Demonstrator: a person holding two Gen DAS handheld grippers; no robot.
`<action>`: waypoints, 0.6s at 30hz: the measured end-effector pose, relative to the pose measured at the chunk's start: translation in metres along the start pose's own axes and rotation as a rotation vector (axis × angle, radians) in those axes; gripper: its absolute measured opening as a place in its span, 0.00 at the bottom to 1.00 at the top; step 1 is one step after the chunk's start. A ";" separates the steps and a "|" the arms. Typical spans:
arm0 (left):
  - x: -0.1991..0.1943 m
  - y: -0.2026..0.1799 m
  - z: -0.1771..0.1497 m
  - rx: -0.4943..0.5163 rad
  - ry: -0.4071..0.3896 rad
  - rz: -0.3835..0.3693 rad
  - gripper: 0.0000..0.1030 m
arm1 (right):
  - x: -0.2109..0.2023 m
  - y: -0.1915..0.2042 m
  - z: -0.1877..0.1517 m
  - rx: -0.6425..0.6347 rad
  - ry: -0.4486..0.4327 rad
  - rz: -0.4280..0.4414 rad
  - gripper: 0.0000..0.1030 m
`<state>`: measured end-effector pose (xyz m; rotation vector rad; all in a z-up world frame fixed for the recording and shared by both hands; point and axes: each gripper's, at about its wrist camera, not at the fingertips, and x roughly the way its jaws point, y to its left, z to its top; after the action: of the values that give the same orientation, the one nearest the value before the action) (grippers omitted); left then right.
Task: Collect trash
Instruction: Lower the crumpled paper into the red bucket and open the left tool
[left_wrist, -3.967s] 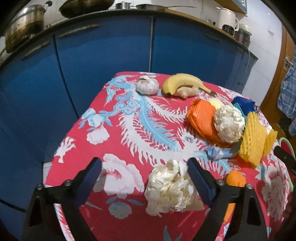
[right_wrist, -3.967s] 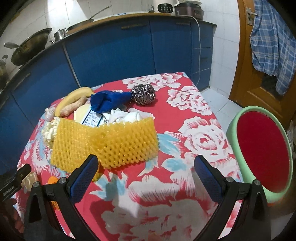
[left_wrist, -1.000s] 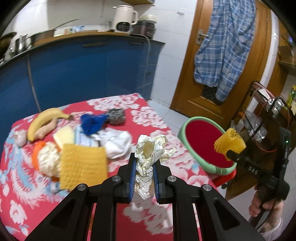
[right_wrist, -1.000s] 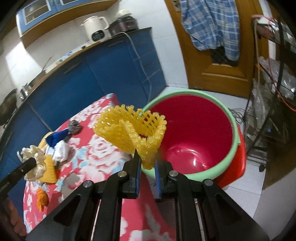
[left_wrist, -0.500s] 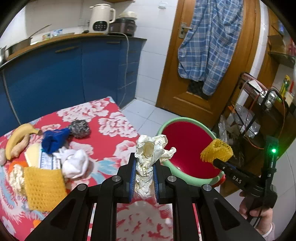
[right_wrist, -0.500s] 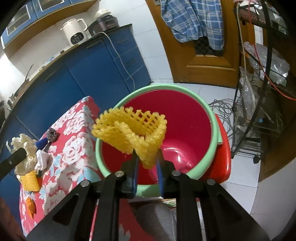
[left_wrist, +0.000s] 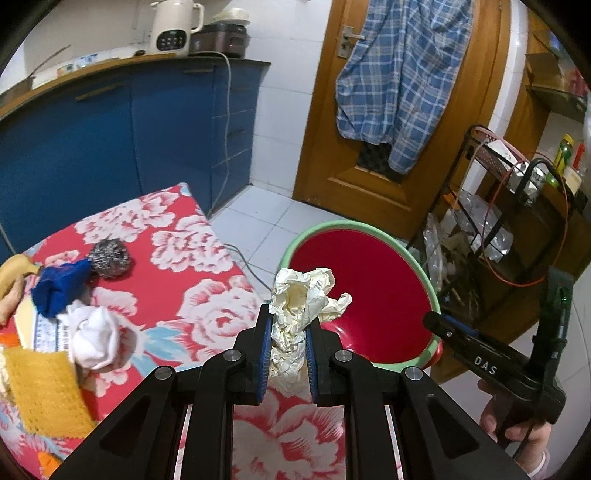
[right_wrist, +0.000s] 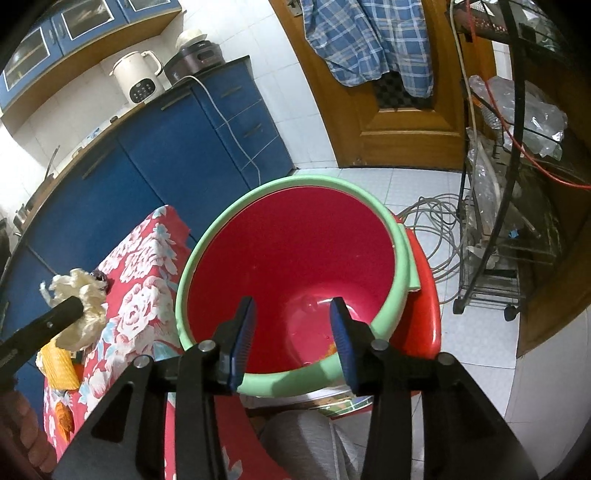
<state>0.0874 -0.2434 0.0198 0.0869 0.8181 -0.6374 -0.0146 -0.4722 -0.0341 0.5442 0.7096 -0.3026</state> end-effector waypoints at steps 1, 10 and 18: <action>0.004 -0.001 0.001 0.004 0.004 -0.005 0.16 | -0.001 -0.001 0.000 0.000 -0.003 -0.002 0.43; 0.044 -0.023 0.003 0.044 0.054 -0.048 0.16 | -0.017 -0.012 -0.004 0.021 -0.028 -0.017 0.43; 0.065 -0.036 0.008 0.069 0.071 -0.079 0.26 | -0.020 -0.023 -0.007 0.042 -0.030 -0.032 0.43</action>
<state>0.1058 -0.3072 -0.0139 0.1413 0.8710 -0.7407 -0.0430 -0.4854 -0.0328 0.5674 0.6844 -0.3553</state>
